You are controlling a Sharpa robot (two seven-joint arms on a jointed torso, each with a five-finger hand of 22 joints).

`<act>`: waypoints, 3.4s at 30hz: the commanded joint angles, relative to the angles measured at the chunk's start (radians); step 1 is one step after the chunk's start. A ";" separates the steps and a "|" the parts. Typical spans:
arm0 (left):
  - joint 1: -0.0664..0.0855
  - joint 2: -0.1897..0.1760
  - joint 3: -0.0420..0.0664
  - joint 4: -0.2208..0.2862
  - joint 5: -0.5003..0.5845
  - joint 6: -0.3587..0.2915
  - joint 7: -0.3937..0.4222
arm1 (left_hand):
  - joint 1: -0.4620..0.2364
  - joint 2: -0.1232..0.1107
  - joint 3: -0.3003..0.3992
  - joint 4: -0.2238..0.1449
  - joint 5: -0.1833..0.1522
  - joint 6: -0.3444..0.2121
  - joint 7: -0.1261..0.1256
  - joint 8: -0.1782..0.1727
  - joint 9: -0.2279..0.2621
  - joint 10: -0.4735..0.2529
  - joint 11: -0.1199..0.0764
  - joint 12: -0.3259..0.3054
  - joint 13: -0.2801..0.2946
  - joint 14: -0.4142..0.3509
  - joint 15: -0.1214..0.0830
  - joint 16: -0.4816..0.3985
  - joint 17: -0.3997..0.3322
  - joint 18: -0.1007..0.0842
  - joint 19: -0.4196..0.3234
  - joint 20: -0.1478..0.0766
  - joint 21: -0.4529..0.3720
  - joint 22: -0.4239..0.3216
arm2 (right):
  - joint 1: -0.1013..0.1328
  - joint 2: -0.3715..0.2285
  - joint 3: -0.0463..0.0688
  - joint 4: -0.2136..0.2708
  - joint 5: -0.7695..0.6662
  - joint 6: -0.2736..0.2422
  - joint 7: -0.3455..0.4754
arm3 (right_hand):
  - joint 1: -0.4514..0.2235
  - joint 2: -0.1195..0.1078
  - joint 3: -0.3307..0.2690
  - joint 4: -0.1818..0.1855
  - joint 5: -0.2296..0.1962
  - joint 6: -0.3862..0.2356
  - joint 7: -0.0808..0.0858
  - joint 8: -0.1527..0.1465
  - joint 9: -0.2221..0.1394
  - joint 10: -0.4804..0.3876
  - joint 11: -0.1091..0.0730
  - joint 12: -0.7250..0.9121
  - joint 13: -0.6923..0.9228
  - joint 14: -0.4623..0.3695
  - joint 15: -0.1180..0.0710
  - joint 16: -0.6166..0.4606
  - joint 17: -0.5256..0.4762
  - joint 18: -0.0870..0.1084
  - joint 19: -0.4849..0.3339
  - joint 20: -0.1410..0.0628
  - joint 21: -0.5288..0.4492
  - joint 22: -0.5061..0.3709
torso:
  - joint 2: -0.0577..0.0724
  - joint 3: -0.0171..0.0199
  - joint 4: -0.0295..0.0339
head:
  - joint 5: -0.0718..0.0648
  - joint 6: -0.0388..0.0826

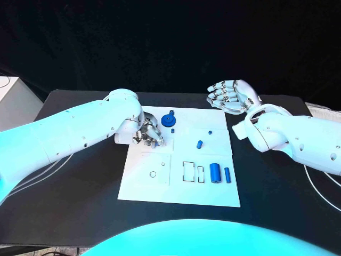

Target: Assemble the parts on the task board

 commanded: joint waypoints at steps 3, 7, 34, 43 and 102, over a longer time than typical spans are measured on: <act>-0.007 0.001 -0.004 0.002 0.002 -0.001 -0.004 | -0.001 -0.019 0.029 -0.044 -0.011 0.006 -0.008 -0.006 0.002 0.005 -0.003 -0.001 0.002 0.079 -0.009 0.004 0.193 -0.010 0.012 -0.002 -0.008 -0.004 | 0.000 0.001 0.000 0.001 -0.001 0.014 0.012 | -0.010 0.003 0.000 -0.004 0.007 0.004 0.061 -0.005 -0.001 0.005 0.003 -0.003 -0.001 -0.001 0.005 -0.003 -0.001 0.013 -0.007 0.000 -0.002 -0.001 | 0.000 -0.0003 0.0003 | 0.001 0.000; -0.007 -0.001 -0.004 0.001 -0.002 -0.016 -0.004 | 0.001 -0.024 -0.004 -0.015 -0.013 0.011 -0.009 -0.011 0.002 0.004 -0.004 -0.001 0.002 0.079 -0.010 0.004 0.194 -0.011 0.014 -0.003 -0.010 -0.005 | 0.000 0.000 0.000 0.002 -0.001 0.014 0.012 | -0.010 0.003 0.000 -0.004 0.007 0.004 0.061 -0.005 -0.001 0.005 0.003 -0.003 -0.001 -0.001 0.005 -0.003 -0.001 0.013 -0.007 0.000 -0.002 -0.001 | 0.000 -0.0005 -0.0004 | 0.001 0.000; -0.007 -0.015 -0.001 0.004 -0.008 -0.028 -0.003 | 0.035 -0.067 -0.229 0.152 -0.023 0.031 -0.008 -0.036 0.004 0.002 -0.002 -0.002 0.010 0.080 -0.009 0.003 0.195 -0.011 0.023 -0.003 -0.020 -0.008 | 0.000 -0.002 0.000 0.003 -0.001 0.014 0.012 | -0.010 0.004 -0.001 -0.005 0.007 0.004 0.061 -0.005 -0.001 0.004 0.004 -0.004 -0.003 -0.002 0.006 -0.005 -0.003 0.012 -0.007 0.000 -0.002 -0.004 | -0.001 0.0001 -0.0001 | 0.001 0.000; -0.007 -0.019 0.000 0.006 -0.009 -0.031 -0.003 | 0.061 -0.071 -0.298 0.203 -0.029 0.035 -0.008 -0.043 0.005 0.003 -0.002 -0.002 0.013 0.080 -0.010 0.003 0.195 -0.012 0.025 -0.003 -0.021 -0.007 | 0.000 -0.003 0.000 0.003 -0.001 0.015 0.012 | -0.010 0.004 -0.001 -0.005 0.007 0.004 0.061 -0.005 -0.001 0.004 0.004 -0.004 -0.003 -0.002 0.006 -0.005 -0.003 0.012 -0.007 0.000 -0.002 -0.004 | 0.000 -0.0001 -0.0006 | -0.001 0.000; -0.016 -0.094 0.048 0.064 0.086 -0.155 0.055 | 0.418 -0.013 -0.248 0.120 -0.263 0.009 -0.009 -0.064 0.015 -0.023 -0.004 -0.019 -0.009 0.072 -0.010 -0.008 0.177 -0.007 0.009 -0.004 -0.042 -0.030 | -0.006 -0.004 0.000 0.002 0.000 0.017 0.012 | -0.013 0.006 -0.001 -0.006 0.007 0.006 0.061 -0.005 -0.003 0.004 0.004 -0.004 -0.009 0.000 0.006 -0.008 -0.007 0.013 -0.007 0.001 -0.001 -0.013 | 0.000 0.0008 -0.0007 | -0.003 0.000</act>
